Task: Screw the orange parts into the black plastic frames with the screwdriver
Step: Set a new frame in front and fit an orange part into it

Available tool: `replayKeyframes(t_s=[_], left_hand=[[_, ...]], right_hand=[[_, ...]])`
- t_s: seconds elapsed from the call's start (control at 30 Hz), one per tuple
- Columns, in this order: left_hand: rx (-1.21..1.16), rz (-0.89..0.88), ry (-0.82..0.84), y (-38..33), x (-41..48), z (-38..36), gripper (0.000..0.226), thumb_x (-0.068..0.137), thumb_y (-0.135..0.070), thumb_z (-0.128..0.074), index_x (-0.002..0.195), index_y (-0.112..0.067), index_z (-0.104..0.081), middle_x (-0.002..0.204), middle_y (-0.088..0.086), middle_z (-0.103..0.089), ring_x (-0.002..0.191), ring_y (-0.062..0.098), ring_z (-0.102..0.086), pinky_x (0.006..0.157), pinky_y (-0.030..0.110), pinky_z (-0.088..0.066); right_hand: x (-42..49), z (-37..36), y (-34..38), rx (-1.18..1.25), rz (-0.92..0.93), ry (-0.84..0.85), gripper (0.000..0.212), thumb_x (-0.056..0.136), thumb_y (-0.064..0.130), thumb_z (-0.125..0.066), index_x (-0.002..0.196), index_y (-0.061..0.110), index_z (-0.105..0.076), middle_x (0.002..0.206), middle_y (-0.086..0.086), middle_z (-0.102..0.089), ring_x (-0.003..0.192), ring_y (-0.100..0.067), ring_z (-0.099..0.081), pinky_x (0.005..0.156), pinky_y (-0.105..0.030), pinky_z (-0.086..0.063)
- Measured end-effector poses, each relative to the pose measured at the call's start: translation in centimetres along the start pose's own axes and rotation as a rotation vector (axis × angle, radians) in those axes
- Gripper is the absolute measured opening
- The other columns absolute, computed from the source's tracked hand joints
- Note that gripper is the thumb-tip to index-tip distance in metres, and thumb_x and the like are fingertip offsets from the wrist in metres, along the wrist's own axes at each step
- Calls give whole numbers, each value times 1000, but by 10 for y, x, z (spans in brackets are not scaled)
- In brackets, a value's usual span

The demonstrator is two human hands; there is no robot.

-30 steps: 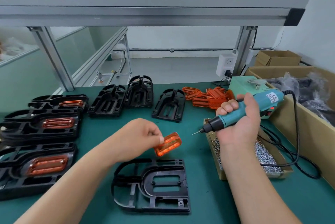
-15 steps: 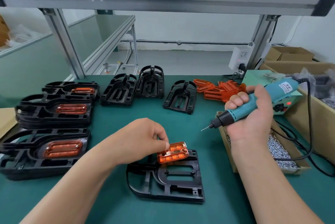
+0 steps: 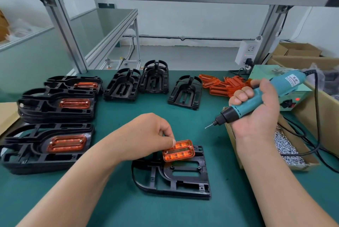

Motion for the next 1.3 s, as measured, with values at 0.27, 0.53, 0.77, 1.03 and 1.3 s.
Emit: replayKeyframes(t_s=[0.27,0.53,0.77,1.03,1.3], left_hand=[[-47,34,18,2,0,0,15,87,-36,-76,77,-26,-76,51,-13,-55,44,3,-41,44,17,-34],[20,55,-62,13,-2,19,13,88,-31,-74,76,-26,-76,51,-14,-54,47,3,-42,46,14,-33],[56,19,14,10,-3,14,40,89,-26,-65,121,-50,-68,57,-12,-45,51,5,-43,52,20,-34],[326,-63,19,-8,-4,0,61,78,-36,-50,129,-69,-55,56,-14,-54,59,2,-53,50,14,-34],[372,-55,-56,-7,-4,0,37,74,-42,-47,105,-50,-66,65,-18,-60,61,0,-55,50,17,-31]], right_hand=[[0,-2,-4,-1,-19,20,17,104,25,-59,91,15,-58,72,3,-47,60,-11,-45,57,-23,-42],[-1,-2,-5,-10,-19,23,17,104,25,-59,90,15,-59,71,3,-46,60,-11,-45,57,-23,-42],[-1,-3,-7,-14,-27,39,17,104,26,-58,91,16,-58,71,3,-47,60,-11,-45,57,-23,-43],[-4,-6,-7,-9,-28,35,17,104,24,-59,90,15,-59,71,3,-48,59,-10,-46,56,-23,-44],[-5,-8,-7,-6,-39,34,15,103,24,-60,91,15,-58,71,3,-46,60,-11,-45,55,-23,-44]])
Point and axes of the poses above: each hand's wrist, its own x-axis towards the middle knuckle, its own z-axis out of the back of the hand, y = z × x, the point moved 7 cm from there along x, towards the middle knuckle
